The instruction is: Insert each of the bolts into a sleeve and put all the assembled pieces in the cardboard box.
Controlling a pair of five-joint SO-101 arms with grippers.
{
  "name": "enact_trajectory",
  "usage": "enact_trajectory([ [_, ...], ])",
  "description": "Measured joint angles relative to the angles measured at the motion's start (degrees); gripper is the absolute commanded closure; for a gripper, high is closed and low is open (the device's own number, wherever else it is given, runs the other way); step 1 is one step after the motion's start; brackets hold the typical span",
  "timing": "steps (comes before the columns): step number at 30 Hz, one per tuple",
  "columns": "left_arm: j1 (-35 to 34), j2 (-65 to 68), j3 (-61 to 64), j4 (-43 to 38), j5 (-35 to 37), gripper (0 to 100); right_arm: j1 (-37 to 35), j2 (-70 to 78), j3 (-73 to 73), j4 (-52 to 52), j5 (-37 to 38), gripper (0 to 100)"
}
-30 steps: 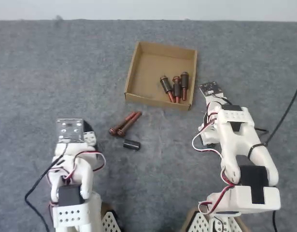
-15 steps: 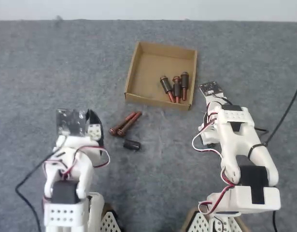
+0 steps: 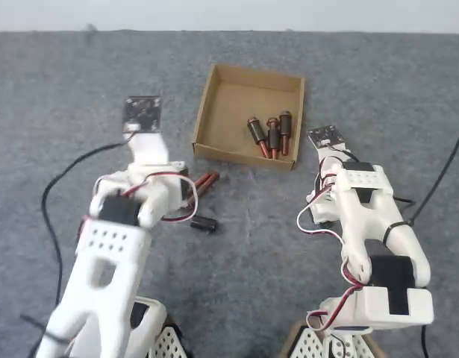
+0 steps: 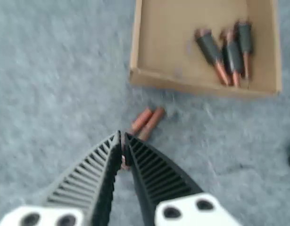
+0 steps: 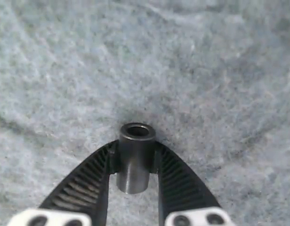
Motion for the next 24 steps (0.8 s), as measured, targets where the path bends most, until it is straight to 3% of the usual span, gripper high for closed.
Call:
enact_trajectory([
  [6,0.26,16.00,-4.66,1.14,3.34,99,0.00,0.00,0.00,-0.18,0.00,99.1],
  [12,3.08,28.40,-4.92,-2.81,6.51,99,0.00,0.00,0.00,-0.18,0.00,99.1],
  [18,6.07,33.23,-4.92,-4.13,6.77,99,0.00,0.00,0.00,-0.18,0.00,99.1],
  [24,1.14,34.37,-5.01,-5.19,6.77,99,0.00,0.00,0.00,-0.18,0.00,99.1],
])
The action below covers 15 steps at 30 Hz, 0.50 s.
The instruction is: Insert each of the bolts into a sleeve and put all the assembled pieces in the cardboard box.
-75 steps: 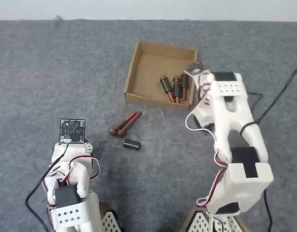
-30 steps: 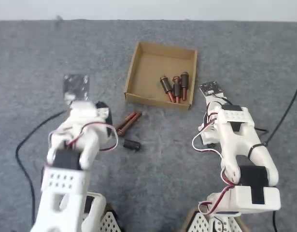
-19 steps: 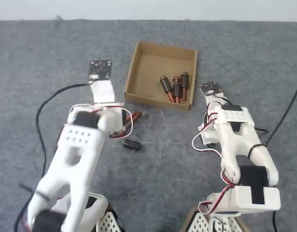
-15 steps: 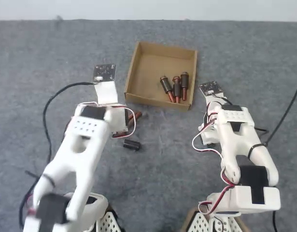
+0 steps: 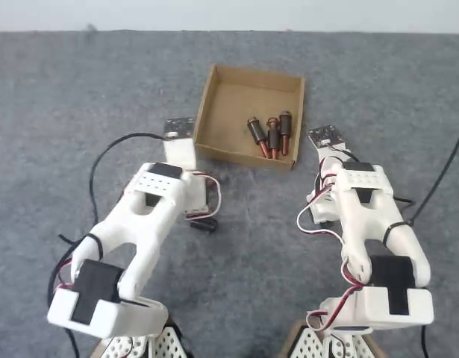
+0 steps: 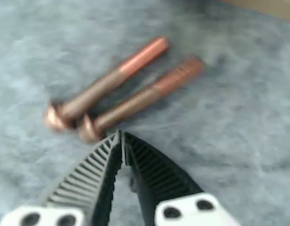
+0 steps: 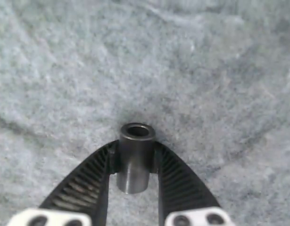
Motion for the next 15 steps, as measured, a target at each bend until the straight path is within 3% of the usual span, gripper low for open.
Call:
enact_trajectory([
  [15,-5.71,-4.40,0.35,-2.02,0.26,99,0.00,0.00,0.00,0.00,0.00,99.1],
])
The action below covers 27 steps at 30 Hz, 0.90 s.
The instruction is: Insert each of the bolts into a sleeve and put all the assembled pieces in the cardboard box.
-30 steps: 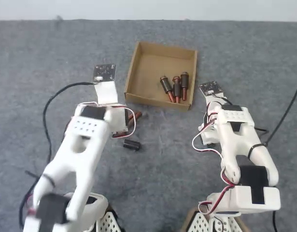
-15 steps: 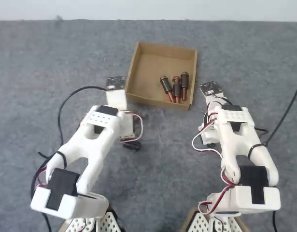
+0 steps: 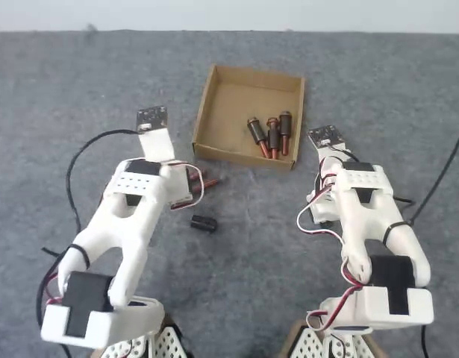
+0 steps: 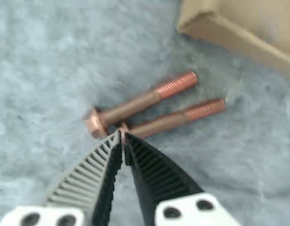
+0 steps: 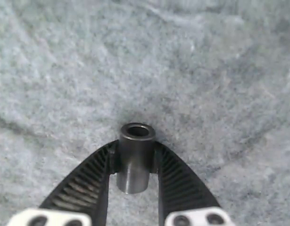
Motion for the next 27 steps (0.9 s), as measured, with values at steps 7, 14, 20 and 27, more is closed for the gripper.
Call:
enact_trajectory([
  [7,0.26,2.73,-0.62,0.00,-0.26,99,0.00,0.00,0.00,0.00,0.00,99.1],
  [14,-1.76,8.88,-7.38,2.46,-0.26,99,0.00,-0.09,0.62,-0.18,0.00,99.1],
  [20,-2.11,9.23,-7.91,3.25,-0.26,99,0.00,-0.09,0.62,-0.26,0.00,99.1],
  [27,-2.29,9.58,-8.00,4.84,-0.26,99,0.00,-0.09,0.62,-0.26,0.00,99.1],
])
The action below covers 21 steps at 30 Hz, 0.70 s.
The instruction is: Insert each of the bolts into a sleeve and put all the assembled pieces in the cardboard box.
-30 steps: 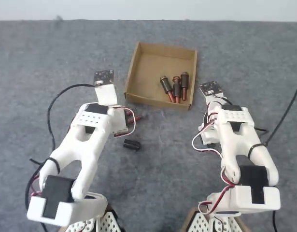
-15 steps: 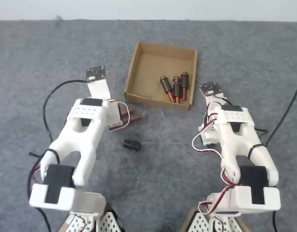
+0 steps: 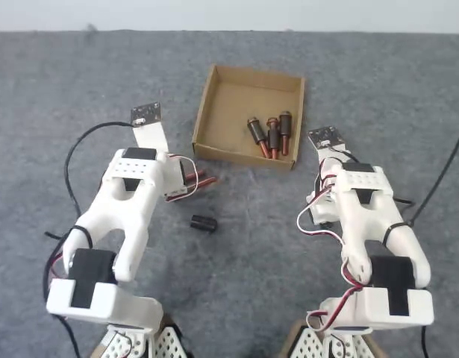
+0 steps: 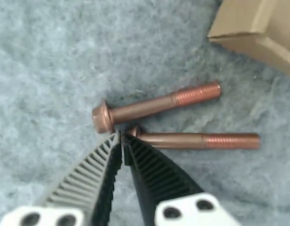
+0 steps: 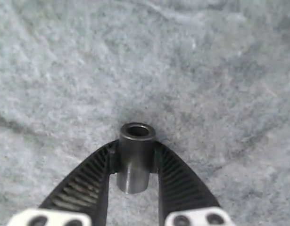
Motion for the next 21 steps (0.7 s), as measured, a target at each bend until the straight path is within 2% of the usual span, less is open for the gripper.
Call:
enact_trajectory([
  [5,-0.26,0.09,0.00,0.44,0.09,99,0.00,0.00,0.00,0.00,0.00,99.1],
  [12,-0.35,5.71,-5.27,0.79,4.13,99,0.00,0.00,0.00,0.00,0.00,99.1],
  [21,-1.32,16.18,-16.70,7.21,4.66,99,0.00,0.00,0.00,0.00,0.00,99.1],
])
